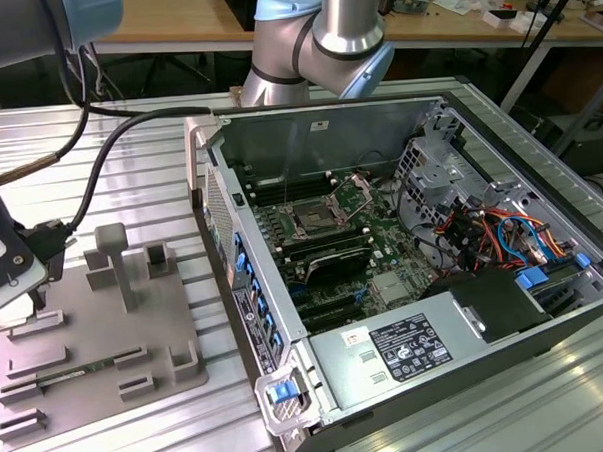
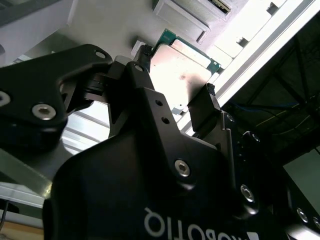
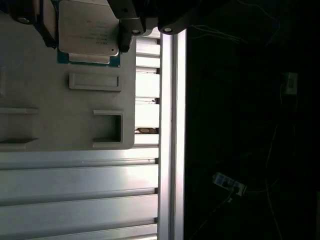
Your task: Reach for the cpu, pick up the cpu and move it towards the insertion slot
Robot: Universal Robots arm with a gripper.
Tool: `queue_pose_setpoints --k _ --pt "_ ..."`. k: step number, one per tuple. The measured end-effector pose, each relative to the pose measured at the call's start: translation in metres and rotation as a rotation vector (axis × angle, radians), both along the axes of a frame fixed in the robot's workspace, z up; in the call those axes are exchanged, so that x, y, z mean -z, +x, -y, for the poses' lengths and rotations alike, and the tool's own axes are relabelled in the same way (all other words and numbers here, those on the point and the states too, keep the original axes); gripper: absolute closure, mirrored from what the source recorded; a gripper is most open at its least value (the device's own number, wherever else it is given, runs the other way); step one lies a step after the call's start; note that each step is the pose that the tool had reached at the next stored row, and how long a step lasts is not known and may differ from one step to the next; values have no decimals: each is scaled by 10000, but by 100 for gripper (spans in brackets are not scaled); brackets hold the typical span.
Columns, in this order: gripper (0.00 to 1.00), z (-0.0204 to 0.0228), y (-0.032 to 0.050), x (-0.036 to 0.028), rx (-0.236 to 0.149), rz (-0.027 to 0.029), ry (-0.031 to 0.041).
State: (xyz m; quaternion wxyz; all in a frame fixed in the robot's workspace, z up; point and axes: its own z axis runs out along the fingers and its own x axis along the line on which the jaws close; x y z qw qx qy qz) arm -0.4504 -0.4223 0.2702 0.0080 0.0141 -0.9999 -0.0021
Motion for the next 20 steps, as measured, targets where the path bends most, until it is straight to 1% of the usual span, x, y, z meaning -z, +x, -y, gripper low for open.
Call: queue_pose_setpoints --k 1,3,8,20 --pt "45 0 0 -7 0 1 0" --pt "45 0 0 -48 1 3 2" --pt "45 0 0 -88 0 4 2" --pt "45 0 0 -109 0 4 2"
